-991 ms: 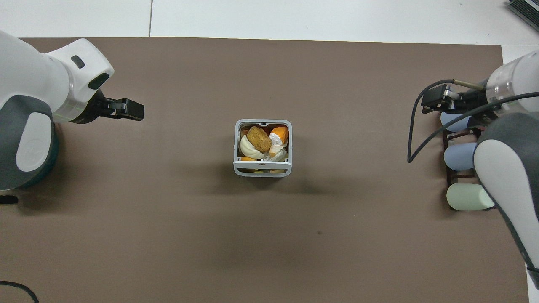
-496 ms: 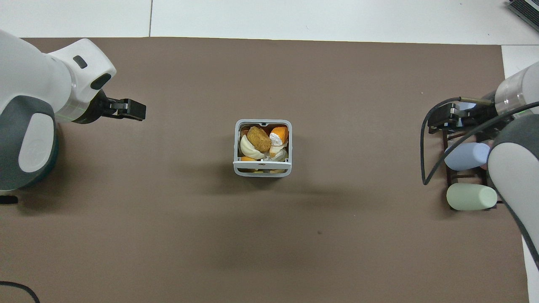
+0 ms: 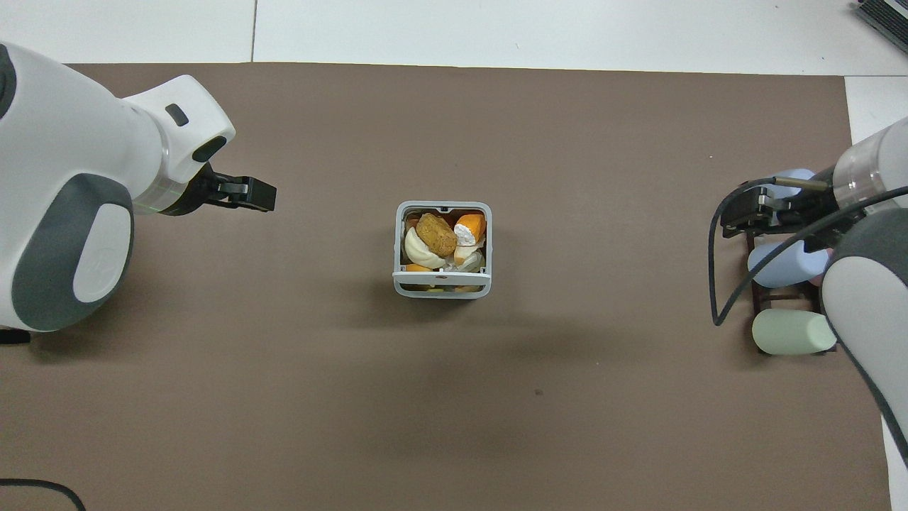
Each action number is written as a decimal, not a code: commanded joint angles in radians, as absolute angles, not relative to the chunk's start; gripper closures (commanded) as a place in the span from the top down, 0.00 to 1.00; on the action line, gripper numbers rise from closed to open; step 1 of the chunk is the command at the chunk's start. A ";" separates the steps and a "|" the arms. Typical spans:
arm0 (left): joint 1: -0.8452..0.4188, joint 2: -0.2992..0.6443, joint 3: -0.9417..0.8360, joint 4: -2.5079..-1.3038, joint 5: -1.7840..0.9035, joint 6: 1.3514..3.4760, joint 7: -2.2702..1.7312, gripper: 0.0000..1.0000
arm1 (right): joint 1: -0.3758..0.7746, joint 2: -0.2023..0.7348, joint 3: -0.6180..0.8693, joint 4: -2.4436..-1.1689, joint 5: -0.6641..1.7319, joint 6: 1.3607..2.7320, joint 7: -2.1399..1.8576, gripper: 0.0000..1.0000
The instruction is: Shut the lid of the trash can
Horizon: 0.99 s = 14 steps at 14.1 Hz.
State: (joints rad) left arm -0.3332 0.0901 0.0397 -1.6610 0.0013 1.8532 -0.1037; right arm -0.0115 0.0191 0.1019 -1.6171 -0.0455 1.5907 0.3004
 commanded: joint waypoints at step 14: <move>-0.627 -0.006 0.046 -1.830 -0.110 1.887 -0.529 0.68 | -0.023 -0.006 0.104 -1.649 -0.026 1.606 0.256 1.00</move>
